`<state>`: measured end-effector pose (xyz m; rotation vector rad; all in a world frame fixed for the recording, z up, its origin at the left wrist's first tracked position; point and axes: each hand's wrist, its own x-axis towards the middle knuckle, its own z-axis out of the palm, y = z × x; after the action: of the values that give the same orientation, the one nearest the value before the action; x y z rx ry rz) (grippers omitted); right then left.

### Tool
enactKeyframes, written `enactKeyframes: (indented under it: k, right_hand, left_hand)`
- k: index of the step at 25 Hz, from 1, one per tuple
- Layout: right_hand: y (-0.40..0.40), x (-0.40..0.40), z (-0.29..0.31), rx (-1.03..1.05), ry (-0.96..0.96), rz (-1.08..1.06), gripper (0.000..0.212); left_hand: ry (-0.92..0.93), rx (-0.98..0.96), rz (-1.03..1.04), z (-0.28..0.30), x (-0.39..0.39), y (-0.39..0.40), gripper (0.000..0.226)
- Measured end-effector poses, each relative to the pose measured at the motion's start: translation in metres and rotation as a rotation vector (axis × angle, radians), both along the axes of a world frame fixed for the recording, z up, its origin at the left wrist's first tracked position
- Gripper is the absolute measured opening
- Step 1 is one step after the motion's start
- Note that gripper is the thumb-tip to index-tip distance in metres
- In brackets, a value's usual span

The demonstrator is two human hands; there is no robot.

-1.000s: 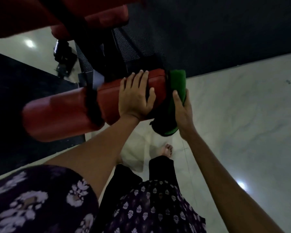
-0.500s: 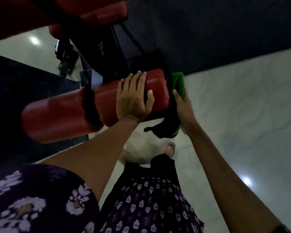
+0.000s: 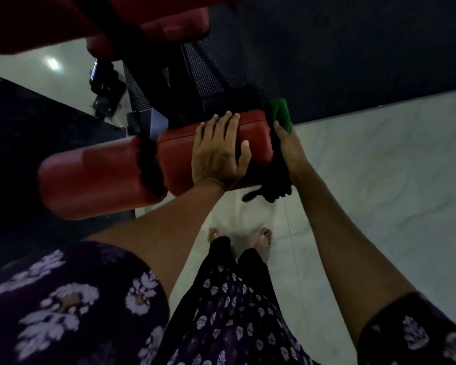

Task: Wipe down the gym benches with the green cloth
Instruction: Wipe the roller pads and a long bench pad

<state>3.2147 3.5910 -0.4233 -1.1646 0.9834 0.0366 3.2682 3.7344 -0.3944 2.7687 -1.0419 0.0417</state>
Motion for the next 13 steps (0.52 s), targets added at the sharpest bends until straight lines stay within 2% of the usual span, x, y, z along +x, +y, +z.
enactKeyframes:
  k: [3,6,8,10,13]
  right_hand:
    - [0.012,-0.019,0.008,0.028,-0.013,-0.025,0.024]
    - [0.010,-0.033,0.033,0.000,0.012,-0.011,0.027]
    - [0.011,-0.046,0.062,-0.079,0.052,0.062,0.028]
    - [0.002,-0.041,0.078,-0.167,0.083,0.095,0.028]
    - [0.019,-0.032,0.126,-0.246,0.051,0.081,0.027]
  left_hand:
    - [0.037,0.006,0.008,-0.002,0.003,0.002,0.054]
    - [0.163,0.106,-0.002,-0.001,0.008,-0.005,0.054]
    - [0.251,0.118,-0.008,0.015,0.001,0.003,0.056]
    - [0.426,0.210,-0.011,0.023,0.003,-0.005,0.058]
    - [0.487,0.198,0.007,0.053,0.003,0.018,0.062]
